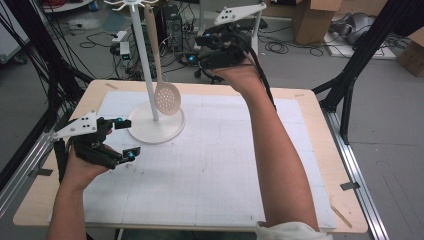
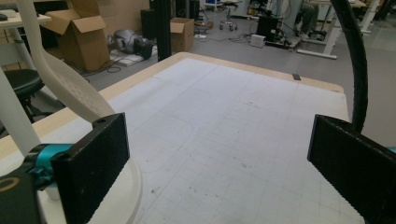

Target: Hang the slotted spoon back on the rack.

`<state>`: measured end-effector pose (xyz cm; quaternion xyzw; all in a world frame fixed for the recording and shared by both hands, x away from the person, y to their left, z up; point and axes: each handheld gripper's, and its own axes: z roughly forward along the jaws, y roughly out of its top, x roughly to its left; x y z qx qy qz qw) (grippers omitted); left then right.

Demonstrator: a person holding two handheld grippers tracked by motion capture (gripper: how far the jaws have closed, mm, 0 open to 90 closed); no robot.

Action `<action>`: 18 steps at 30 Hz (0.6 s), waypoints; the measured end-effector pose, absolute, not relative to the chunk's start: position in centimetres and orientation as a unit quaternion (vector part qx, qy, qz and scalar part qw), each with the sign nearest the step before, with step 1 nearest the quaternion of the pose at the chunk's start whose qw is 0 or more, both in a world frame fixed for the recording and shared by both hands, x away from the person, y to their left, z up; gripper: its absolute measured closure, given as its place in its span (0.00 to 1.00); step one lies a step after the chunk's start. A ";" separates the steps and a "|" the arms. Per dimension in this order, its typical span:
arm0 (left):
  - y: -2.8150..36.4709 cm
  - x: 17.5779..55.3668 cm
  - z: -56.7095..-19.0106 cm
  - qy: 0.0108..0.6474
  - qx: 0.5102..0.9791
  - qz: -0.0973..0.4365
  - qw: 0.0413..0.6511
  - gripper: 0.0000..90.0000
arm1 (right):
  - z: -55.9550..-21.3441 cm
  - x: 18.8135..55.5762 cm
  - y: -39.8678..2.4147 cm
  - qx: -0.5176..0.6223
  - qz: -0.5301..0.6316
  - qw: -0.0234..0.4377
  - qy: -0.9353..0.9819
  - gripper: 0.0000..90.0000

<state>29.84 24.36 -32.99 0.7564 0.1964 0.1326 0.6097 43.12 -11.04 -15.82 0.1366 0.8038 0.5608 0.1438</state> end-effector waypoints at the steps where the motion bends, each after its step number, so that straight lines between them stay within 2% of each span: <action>1: 24.2 29.8 -33.0 0.198 0.757 0.133 0.608 0.07 | -15.9 42.9 -11.3 0.135 0.562 0.143 0.804 0.34; 18: 23.4 30.2 -33.5 0.196 0.766 0.128 0.599 0.07 | -19.0 38.1 -16.4 0.117 0.582 0.141 0.792 0.29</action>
